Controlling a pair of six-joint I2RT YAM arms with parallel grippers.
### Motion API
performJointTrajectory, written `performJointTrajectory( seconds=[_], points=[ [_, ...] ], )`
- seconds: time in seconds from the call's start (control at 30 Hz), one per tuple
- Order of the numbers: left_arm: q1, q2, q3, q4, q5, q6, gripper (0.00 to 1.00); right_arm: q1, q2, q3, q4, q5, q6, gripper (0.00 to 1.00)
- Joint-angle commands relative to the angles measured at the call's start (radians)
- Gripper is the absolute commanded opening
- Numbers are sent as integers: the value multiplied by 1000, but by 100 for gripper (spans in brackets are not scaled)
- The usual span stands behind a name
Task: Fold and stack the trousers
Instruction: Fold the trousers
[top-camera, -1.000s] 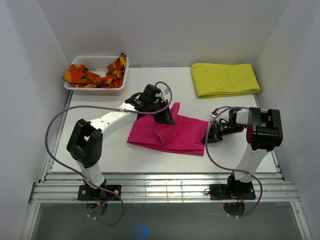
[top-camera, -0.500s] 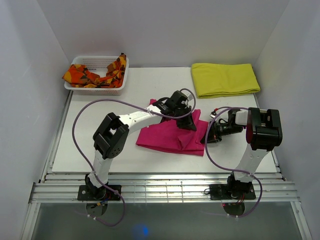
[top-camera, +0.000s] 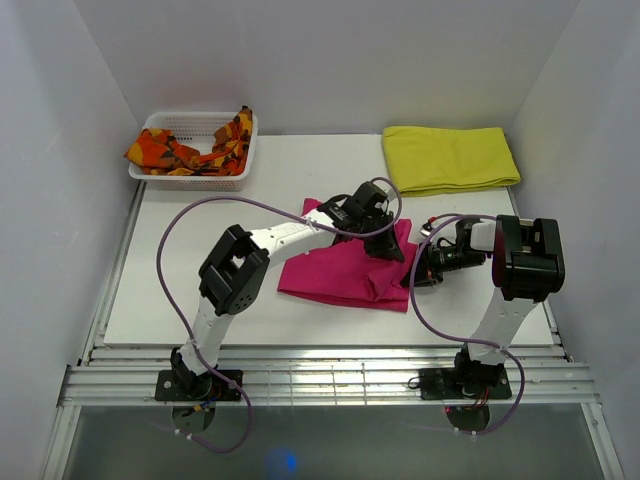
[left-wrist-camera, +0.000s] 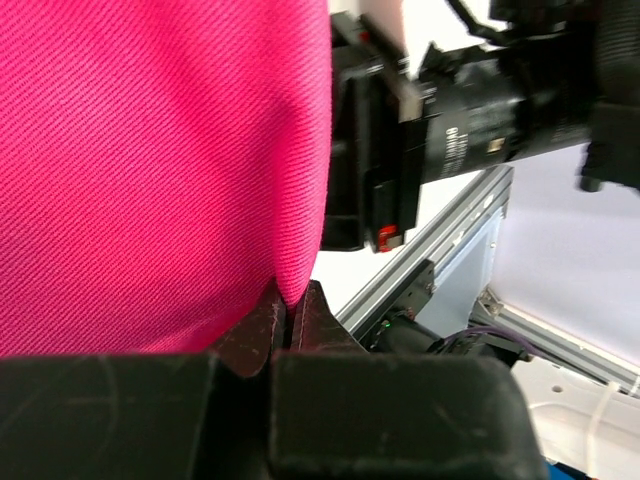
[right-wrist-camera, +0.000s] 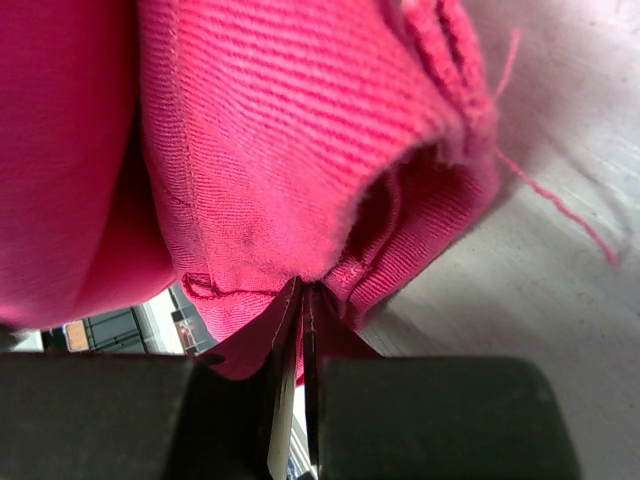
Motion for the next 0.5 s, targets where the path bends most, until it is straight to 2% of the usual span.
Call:
performJointTrajectory(
  seconds=[0.0,0.33,0.37,0.4,0.47],
  points=[
    [-18,-2,78,49,27,-30,0,17,-29,-16,16,3,-1,8],
    [-18,27,71,78,38,-62,1,19,-65,-22,18,-6,2,8],
    [-19,32,66,89,44,-67,11,19,-65,-17,9,-3,-4,11],
    [-19,36,63,98,50,-70,26,19,-72,-5,-13,-1,-8,26],
    [-16,41,66,99,48,-60,32,16,-92,13,-41,14,-34,38]
  ],
)
